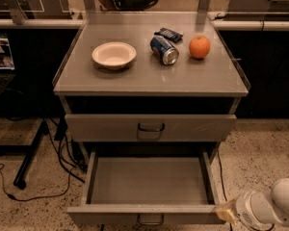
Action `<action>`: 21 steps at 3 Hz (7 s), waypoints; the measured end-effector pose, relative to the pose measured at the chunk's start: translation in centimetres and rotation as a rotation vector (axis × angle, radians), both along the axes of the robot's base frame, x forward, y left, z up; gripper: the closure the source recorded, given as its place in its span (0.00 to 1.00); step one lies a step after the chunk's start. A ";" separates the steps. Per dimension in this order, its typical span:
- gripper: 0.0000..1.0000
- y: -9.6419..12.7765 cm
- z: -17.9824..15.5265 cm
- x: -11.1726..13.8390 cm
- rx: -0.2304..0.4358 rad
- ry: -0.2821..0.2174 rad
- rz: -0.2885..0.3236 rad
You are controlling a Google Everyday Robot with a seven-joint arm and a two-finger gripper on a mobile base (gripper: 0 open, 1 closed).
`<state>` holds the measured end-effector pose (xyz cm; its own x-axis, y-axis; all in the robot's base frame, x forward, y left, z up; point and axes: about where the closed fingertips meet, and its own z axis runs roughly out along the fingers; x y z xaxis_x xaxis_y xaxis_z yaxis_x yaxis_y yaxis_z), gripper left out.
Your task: Close middle drawer
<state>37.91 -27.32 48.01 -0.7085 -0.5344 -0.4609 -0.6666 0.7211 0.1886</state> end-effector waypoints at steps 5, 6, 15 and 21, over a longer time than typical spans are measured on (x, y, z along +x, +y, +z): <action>1.00 -0.3 -5.8 2.6 0.079 0.082 -0.069; 1.00 0.6 -5.8 4.9 0.096 0.069 -0.015; 1.00 3.1 -4.4 20.0 0.058 -0.174 -0.025; 1.00 1.8 -5.6 19.9 0.037 -0.157 -0.106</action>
Offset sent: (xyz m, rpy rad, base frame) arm -0.0358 -0.0312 -0.0590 0.0402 0.1072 -0.1793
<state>57.86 -25.53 42.39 -0.6778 -0.4418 -0.5877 -0.6109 0.7832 0.1157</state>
